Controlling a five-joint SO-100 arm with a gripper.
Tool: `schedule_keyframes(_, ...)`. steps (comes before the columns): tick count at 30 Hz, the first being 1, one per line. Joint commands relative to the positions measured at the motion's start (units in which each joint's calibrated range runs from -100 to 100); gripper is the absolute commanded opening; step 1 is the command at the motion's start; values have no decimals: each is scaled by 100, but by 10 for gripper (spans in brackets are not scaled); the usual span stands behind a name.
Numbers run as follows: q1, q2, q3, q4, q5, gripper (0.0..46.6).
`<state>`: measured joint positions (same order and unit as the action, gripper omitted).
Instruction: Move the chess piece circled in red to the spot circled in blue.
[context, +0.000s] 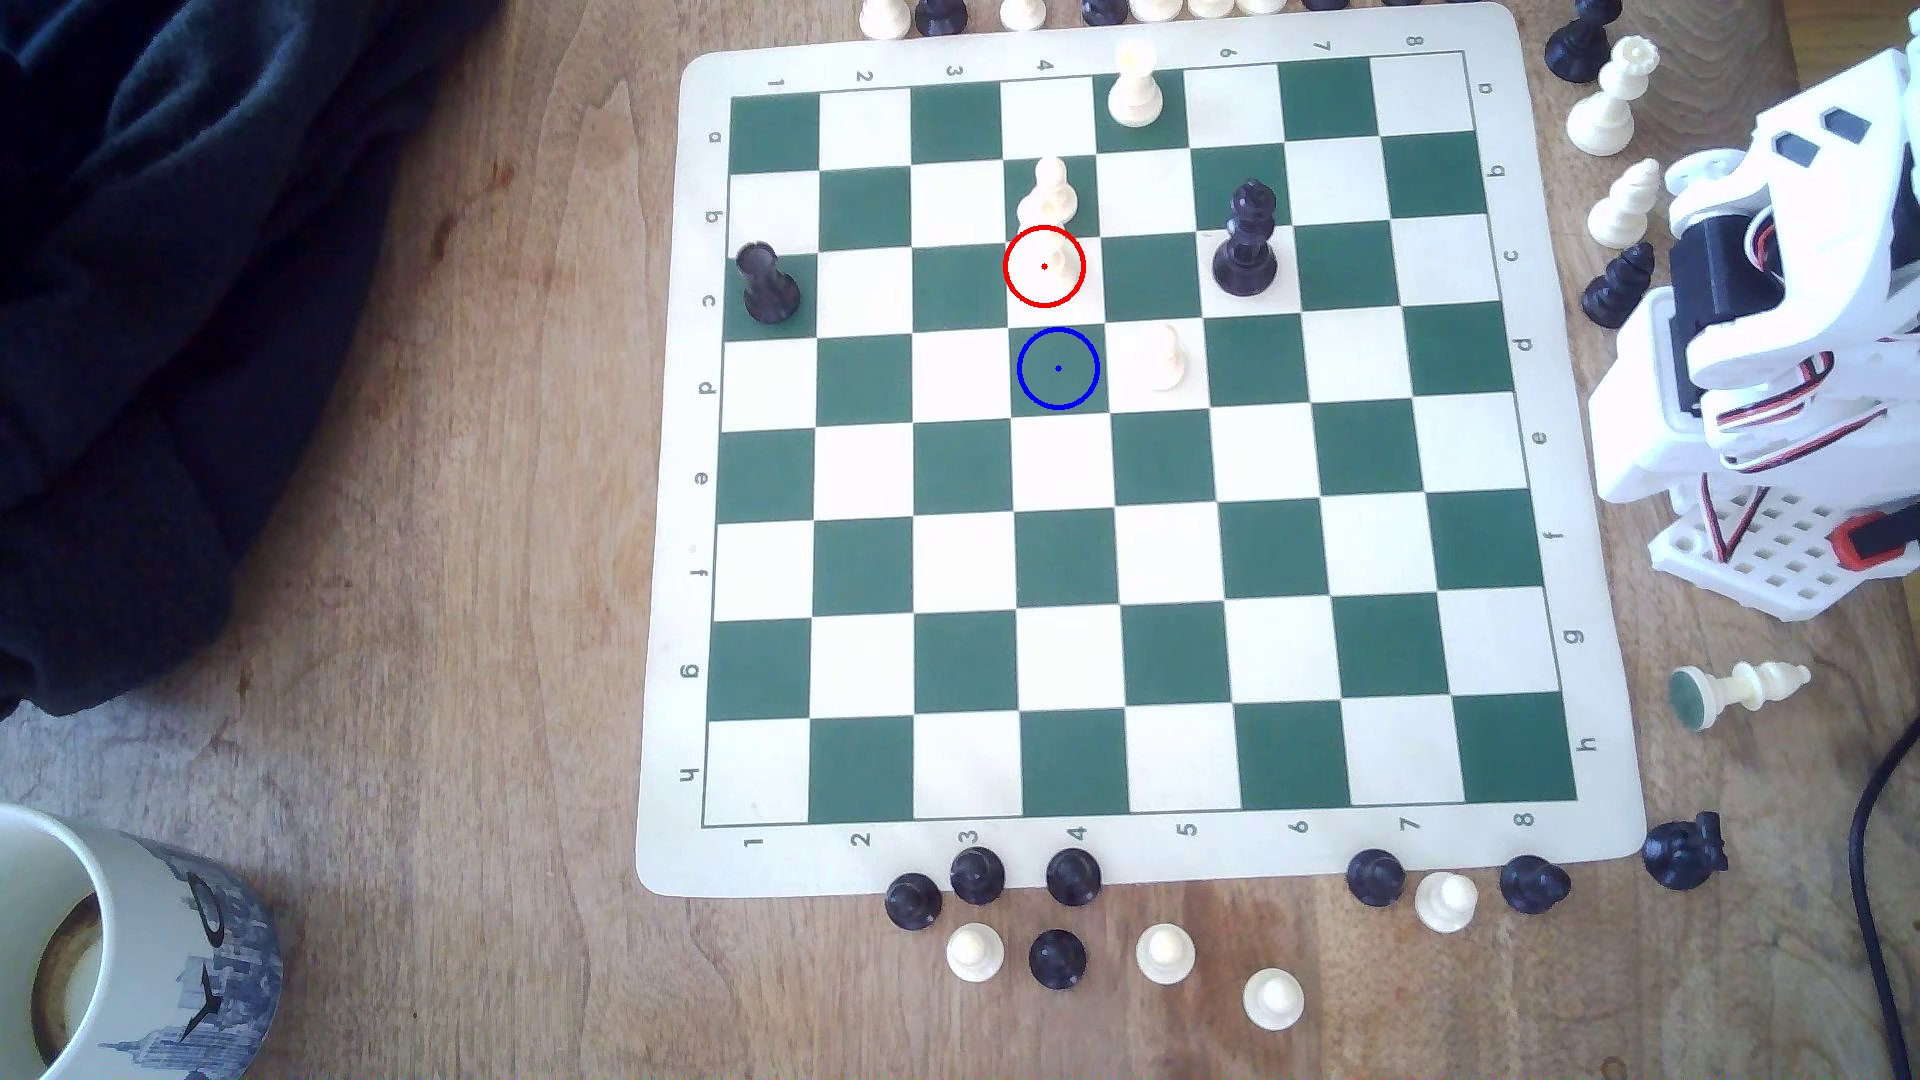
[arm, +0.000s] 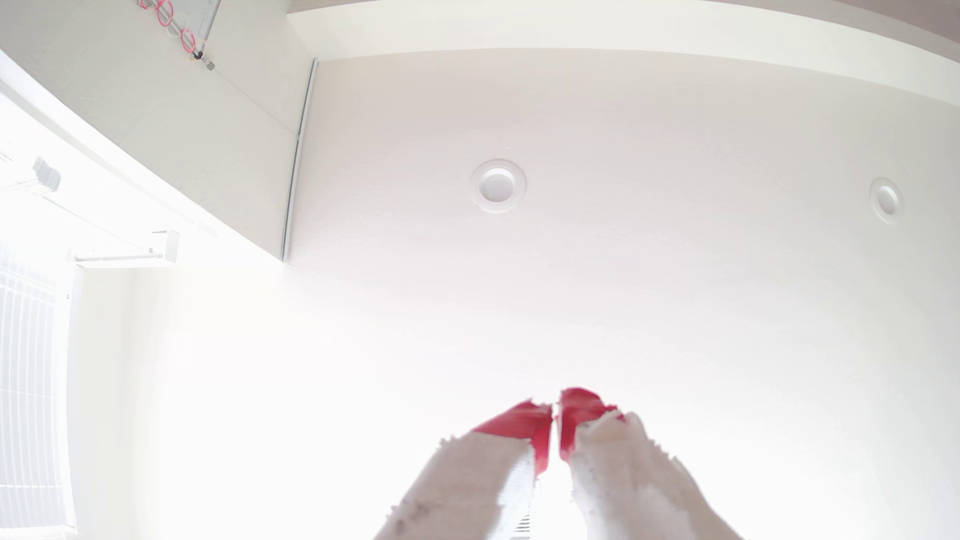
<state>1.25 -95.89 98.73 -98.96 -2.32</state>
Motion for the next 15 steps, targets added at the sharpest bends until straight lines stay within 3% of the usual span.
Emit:
schedule_keyframes(1,12,5,127,-71,0,2)
schedule_keyframes(6,58,5,117,642,0,2)
schedule_keyframes(15,207,5,-327,4958,-24,2)
